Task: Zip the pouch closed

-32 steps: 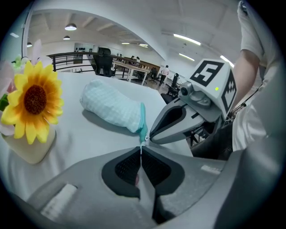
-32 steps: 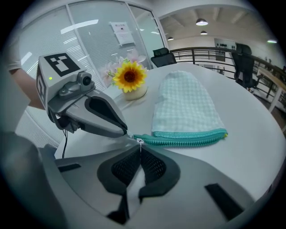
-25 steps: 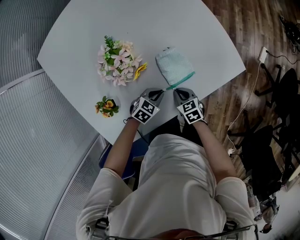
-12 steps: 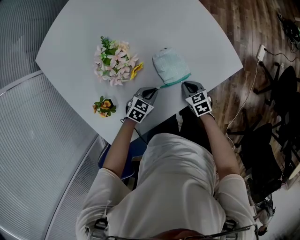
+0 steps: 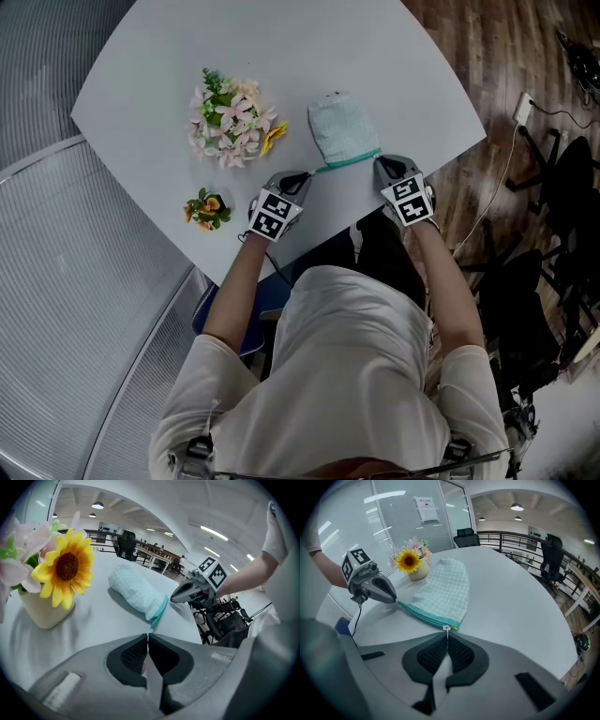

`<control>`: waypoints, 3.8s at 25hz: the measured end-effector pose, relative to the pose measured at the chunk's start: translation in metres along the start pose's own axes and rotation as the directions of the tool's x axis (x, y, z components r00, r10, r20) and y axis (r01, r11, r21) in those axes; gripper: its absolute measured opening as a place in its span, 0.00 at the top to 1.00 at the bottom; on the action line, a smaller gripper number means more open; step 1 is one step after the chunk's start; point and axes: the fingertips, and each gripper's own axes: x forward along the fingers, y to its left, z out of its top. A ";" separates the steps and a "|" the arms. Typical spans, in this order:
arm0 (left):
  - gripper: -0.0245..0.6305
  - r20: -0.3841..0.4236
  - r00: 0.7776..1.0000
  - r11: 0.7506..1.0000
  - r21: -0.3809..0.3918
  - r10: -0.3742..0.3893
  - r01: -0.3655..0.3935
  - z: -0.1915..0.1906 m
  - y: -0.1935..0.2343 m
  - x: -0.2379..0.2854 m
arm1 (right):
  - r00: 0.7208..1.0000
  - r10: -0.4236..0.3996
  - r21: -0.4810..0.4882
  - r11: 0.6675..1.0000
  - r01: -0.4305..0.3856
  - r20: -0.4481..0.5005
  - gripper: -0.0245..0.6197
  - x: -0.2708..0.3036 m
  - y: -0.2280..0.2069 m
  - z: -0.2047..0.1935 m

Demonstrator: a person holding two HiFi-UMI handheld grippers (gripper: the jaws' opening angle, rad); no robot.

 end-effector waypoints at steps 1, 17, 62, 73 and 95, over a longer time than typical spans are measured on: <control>0.93 0.004 1.000 1.000 -0.015 -0.001 0.001 0.001 -0.001 0.001 | 1.000 -0.010 -0.009 1.000 0.010 0.000 0.95 0.000 -0.001 0.001; 0.81 0.143 0.986 0.992 -0.111 0.080 -0.064 0.031 -0.011 -0.055 | 0.993 -0.080 -0.020 0.996 0.082 0.083 0.87 -0.061 0.003 0.028; 0.87 0.533 0.527 0.749 -0.498 0.662 -0.437 0.131 -0.302 -0.270 | 0.809 0.282 -0.355 0.930 -0.097 0.516 0.93 -0.414 0.033 0.080; 0.92 0.604 0.506 0.787 -0.435 0.615 -0.437 0.118 -0.338 -0.321 | 0.757 0.293 -0.355 0.931 -0.087 0.584 0.95 -0.461 0.084 0.079; 0.93 0.661 0.528 0.844 -0.366 0.533 -0.393 0.099 -0.350 -0.357 | 0.727 0.217 -0.317 0.949 0.000 0.651 0.96 -0.493 0.135 0.071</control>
